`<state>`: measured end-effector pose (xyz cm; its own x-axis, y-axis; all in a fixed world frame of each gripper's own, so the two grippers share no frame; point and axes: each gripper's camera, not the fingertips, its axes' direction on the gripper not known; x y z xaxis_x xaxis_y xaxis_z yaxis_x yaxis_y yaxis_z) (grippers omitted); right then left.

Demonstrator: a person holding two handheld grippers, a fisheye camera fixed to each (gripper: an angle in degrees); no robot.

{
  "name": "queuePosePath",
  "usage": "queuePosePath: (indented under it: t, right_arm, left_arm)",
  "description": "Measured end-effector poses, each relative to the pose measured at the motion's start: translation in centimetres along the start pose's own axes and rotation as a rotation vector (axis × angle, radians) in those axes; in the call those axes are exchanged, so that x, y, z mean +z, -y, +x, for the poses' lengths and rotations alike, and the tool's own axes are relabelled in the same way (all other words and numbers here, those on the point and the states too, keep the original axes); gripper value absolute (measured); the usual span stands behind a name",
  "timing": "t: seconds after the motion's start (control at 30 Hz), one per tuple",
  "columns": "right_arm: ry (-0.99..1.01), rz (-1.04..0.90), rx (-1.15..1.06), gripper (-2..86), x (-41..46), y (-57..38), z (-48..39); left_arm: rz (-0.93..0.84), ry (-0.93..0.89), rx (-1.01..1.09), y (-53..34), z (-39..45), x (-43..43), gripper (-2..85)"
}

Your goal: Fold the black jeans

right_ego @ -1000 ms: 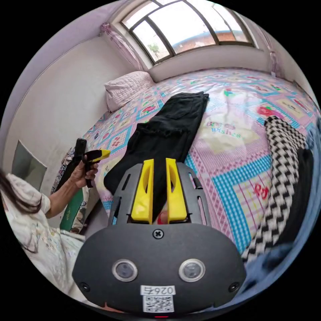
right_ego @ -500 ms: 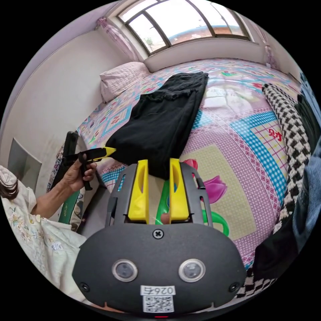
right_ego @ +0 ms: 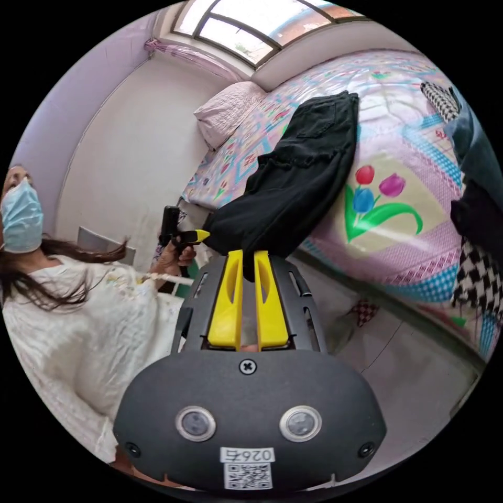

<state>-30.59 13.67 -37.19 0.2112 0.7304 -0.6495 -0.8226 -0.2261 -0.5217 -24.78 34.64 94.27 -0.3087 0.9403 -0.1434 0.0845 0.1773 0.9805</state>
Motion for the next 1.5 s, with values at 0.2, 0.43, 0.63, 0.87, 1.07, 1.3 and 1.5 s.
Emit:
queuePosePath:
  t: [0.2, 0.43, 0.63, 0.87, 1.07, 1.3, 1.5]
  right_arm:
    - [0.117, 0.001, -0.033, -0.8, -5.1, -1.7, -4.4]
    - [0.054, 0.021, -0.210, -0.8, -7.8, 12.5, -1.4]
    - [0.017, -0.023, -0.045, 6.3, -3.7, 31.9, 13.6]
    - [-0.207, 0.018, -0.056, 10.1, 0.6, 32.9, 18.4]
    - [-0.220, 0.123, -0.247, 3.5, 4.6, 28.9, 15.6]
    - [-0.390, -0.064, -0.321, -0.8, 13.8, 35.5, 18.7]
    - [-0.320, 0.038, -0.264, -0.9, 12.0, 34.7, 20.0]
  left_arm:
    - [-0.040, -0.075, 0.153, 0.1, 5.9, -3.1, 6.4]
    - [-0.004, -0.123, 0.252, 14.9, 5.1, -5.6, 6.4]
    - [-0.075, -0.091, -0.076, 33.3, -7.9, -2.7, 7.3]
    - [0.136, -0.135, -0.040, 33.2, -9.2, -4.9, -0.5]
    - [0.477, -0.072, 0.043, 28.9, -5.0, -7.6, -1.0]
    - [0.096, 0.299, 0.083, 37.0, -6.8, 4.0, -1.0]
    - [0.240, 0.129, 0.014, 35.4, -7.5, 1.2, -1.0]
